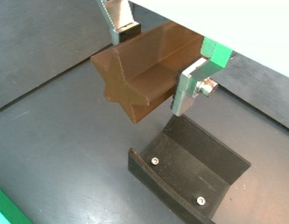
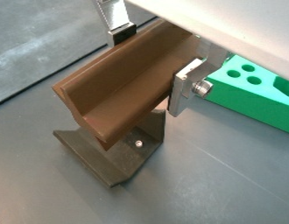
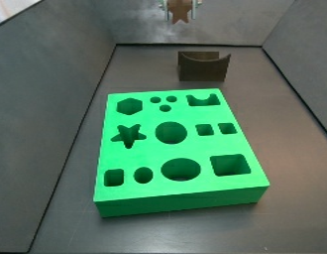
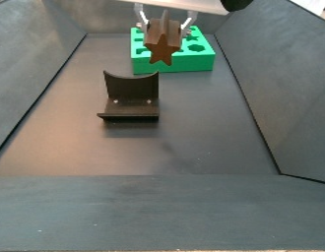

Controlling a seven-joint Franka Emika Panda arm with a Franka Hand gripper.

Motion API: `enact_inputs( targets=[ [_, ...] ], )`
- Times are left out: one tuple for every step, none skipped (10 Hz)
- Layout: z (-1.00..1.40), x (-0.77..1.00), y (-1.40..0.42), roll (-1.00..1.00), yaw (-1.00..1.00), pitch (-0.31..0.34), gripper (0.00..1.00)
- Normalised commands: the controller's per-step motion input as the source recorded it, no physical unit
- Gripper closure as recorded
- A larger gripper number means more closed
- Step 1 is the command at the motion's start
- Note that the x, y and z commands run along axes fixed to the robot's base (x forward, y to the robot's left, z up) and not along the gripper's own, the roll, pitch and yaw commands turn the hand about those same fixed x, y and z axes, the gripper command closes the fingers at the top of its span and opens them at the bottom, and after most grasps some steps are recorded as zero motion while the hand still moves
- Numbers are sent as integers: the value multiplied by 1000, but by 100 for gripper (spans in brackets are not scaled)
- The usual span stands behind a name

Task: Pick up the star object. Move up. Place the star object on the fixture. Regrasp the star object. Move to above the board. Insert the star object.
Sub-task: Place the star object on the fixture.

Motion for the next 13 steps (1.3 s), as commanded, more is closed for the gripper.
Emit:
enact_inputs(
  targets=[
    [447, 1000, -98, -1000, 83, 125, 100],
    [299, 901, -17, -1000, 50, 147, 100],
    [134, 783, 11, -1000, 34, 147, 100],
    [17, 668, 31, -1000, 14, 153, 100],
    [20, 585, 34, -1000, -3, 165, 100],
    [20, 497, 41, -1000, -21, 178, 100],
    [-7, 380, 43, -1000, -51, 190, 100],
    [-9, 296, 42, -1000, -79, 195, 100],
    [-6, 212, 44, -975, -112, 198, 100],
    [-8, 102, 47, -749, -131, 163, 100],
    [-4, 58, 48, -576, -141, 113, 100],
    [-9, 48, 44, -396, -144, 73, 100],
    [-5, 55, 26, -216, -130, 43, 100]
  ],
)
